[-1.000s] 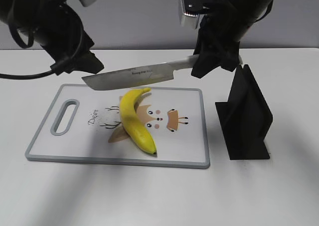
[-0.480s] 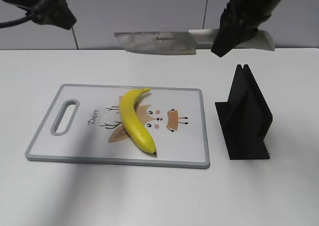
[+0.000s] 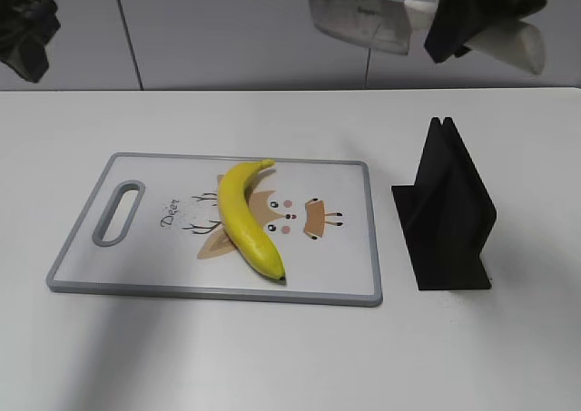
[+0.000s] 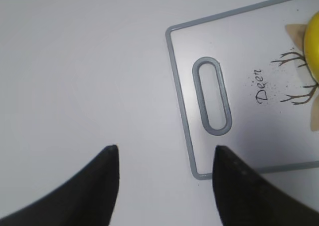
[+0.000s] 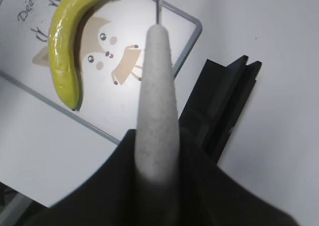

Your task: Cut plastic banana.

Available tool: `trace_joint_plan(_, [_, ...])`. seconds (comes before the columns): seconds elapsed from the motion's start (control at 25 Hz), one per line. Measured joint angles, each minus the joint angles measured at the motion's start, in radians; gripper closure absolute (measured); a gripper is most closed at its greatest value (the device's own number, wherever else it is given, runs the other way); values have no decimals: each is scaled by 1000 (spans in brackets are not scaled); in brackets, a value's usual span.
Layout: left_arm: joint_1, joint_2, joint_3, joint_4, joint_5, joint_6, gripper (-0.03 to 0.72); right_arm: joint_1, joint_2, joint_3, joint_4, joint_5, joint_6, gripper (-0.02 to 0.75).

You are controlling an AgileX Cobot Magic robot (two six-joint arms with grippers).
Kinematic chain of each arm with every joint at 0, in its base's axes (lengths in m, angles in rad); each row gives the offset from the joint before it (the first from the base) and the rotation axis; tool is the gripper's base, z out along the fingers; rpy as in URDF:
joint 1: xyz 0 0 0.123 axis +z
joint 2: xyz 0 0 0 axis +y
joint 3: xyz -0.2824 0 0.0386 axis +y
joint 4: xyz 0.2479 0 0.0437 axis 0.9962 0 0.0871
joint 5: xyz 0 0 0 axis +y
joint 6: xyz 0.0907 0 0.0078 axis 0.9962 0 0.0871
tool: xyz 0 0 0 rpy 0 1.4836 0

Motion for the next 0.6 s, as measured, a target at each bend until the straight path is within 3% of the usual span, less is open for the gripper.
trace_joint_plan(0.16, [0, 0, 0, 15, 53, -65, 111, 0, -95, 107, -59, -71, 145, 561])
trace_joint_plan(0.32, [0, -29, 8, 16, 68, -74, 112, 0, -216, 316, -92, -190, 251, 561])
trace_joint_plan(0.6, [0, -194, 161, 19, -31, -99, 112, 0, -380, 627, -137, -400, 379, 561])
